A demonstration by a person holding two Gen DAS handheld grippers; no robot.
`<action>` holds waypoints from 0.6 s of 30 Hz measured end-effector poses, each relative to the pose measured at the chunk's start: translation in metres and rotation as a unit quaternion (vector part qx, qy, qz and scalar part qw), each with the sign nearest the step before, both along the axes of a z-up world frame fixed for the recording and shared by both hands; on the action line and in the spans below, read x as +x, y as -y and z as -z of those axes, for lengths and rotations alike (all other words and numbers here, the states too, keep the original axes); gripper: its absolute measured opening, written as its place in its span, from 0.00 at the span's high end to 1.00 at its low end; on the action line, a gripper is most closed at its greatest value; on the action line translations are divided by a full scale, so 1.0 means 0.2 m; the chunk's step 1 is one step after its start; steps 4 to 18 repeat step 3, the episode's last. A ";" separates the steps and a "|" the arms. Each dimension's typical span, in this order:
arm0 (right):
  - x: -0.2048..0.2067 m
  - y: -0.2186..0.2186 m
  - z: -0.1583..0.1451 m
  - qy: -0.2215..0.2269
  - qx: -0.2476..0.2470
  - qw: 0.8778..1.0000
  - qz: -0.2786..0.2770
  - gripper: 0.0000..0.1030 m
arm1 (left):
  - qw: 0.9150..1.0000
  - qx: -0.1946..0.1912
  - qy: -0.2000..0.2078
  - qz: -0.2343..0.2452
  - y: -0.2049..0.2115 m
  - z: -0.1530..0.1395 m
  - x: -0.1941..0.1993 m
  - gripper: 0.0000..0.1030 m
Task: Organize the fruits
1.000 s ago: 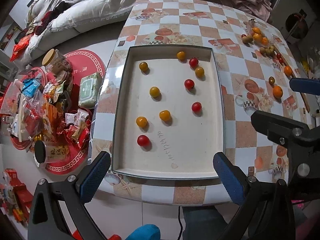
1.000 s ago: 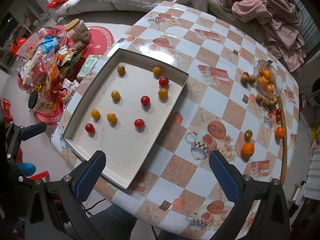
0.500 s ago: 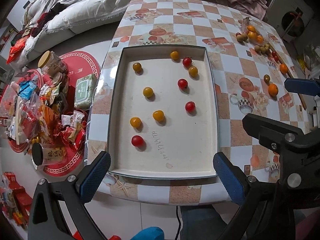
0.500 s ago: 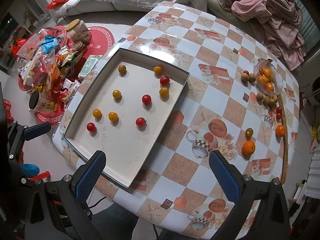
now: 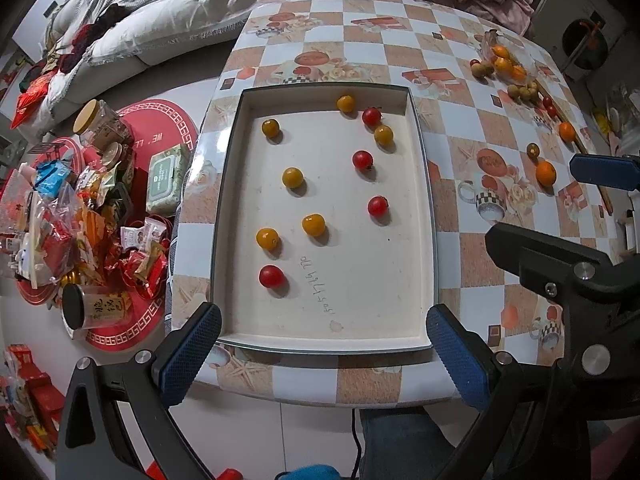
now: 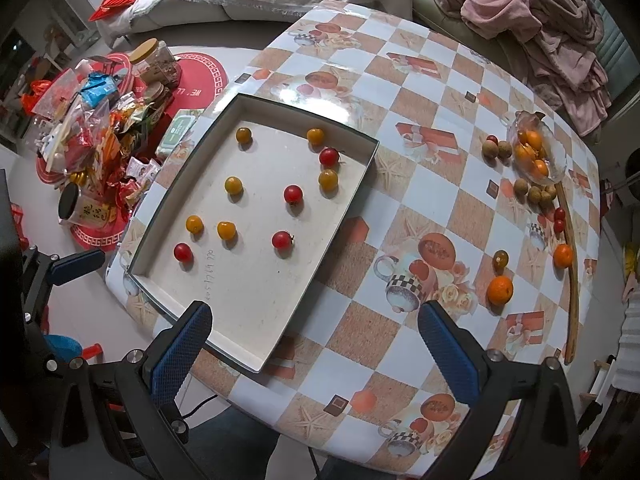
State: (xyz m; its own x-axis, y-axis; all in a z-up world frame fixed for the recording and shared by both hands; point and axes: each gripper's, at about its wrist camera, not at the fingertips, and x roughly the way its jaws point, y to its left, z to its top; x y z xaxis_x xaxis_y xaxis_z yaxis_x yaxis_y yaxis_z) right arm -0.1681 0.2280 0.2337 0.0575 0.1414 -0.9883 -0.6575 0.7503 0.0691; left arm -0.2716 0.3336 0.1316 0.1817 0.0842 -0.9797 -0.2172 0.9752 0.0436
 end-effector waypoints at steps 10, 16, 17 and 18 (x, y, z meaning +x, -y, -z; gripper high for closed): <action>0.01 0.00 0.00 -0.001 0.000 1.000 -0.001 0.00 | 1.000 0.001 0.005 0.003 0.00 -0.01 0.00 0.00; 0.01 0.00 0.00 -0.001 0.000 1.000 -0.001 0.00 | 1.000 0.001 0.005 0.003 0.00 -0.01 0.00 0.00; 0.01 0.00 0.00 -0.001 0.000 1.000 -0.001 0.00 | 1.000 0.001 0.005 0.003 0.00 -0.01 0.00 0.00; 0.01 0.00 0.00 -0.001 0.000 1.000 -0.001 0.00 | 1.000 0.001 0.005 0.003 0.00 -0.01 0.00 0.00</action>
